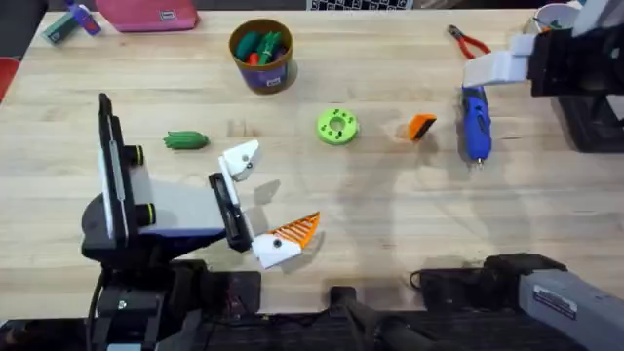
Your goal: Pick up the gripper from the table and insert it into the empty holder that is missing its gripper. Then pick up a screw, insert it into the mounting hole, and use the screwdriver to tighten it. Finally, clean up the table by picking up the vegetable and placing it into the bucket.
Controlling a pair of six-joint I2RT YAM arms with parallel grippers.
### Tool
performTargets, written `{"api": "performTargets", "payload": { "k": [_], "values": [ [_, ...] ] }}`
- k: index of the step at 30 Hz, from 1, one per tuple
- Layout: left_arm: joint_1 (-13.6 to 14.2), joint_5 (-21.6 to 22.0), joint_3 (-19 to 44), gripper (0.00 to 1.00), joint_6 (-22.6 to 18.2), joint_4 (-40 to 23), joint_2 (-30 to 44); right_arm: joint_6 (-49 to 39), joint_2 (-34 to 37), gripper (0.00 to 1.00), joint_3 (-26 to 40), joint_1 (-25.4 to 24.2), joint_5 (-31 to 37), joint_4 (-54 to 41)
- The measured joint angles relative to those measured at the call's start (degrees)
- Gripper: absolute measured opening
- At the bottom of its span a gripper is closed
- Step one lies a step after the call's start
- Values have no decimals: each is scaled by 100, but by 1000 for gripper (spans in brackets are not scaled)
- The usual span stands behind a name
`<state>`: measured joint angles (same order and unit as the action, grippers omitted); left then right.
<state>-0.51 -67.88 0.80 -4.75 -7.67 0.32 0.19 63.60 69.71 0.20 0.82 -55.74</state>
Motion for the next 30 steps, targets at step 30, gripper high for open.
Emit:
{"api": "performTargets", "payload": {
  "k": [30],
  "values": [
    [0, 414, 0, 985, -39, 79, 0, 0, 1, 993, 0, -2, 0, -1]
  ]
}}
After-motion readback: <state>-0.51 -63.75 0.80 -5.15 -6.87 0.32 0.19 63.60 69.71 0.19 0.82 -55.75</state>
